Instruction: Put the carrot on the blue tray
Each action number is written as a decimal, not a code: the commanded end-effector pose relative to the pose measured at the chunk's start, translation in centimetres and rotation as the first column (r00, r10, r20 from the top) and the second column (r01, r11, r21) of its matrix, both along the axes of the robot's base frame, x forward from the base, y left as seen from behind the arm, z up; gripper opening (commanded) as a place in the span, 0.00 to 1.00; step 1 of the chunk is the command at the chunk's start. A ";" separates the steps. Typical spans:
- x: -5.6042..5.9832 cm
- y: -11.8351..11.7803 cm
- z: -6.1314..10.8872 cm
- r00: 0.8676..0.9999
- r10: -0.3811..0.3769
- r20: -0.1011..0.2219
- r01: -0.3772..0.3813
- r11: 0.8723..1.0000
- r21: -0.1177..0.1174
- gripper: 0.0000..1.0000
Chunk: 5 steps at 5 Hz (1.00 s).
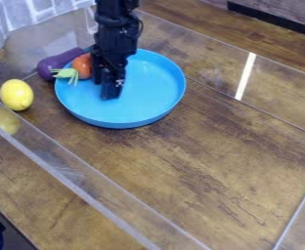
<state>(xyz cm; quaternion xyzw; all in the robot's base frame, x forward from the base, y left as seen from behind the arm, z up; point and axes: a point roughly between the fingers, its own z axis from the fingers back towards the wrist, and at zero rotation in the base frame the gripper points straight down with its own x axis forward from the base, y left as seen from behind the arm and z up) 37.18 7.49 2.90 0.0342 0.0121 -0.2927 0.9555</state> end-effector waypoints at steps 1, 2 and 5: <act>-0.1 2.0 1.5 0.996 0.087 0.026 -0.087 0.996 -0.002 1.00; -0.2 2.6 1.9 0.990 0.142 0.023 -0.142 0.990 -0.012 1.00; -0.4 2.4 4.7 0.999 -0.001 0.048 0.002 1.000 -0.029 1.00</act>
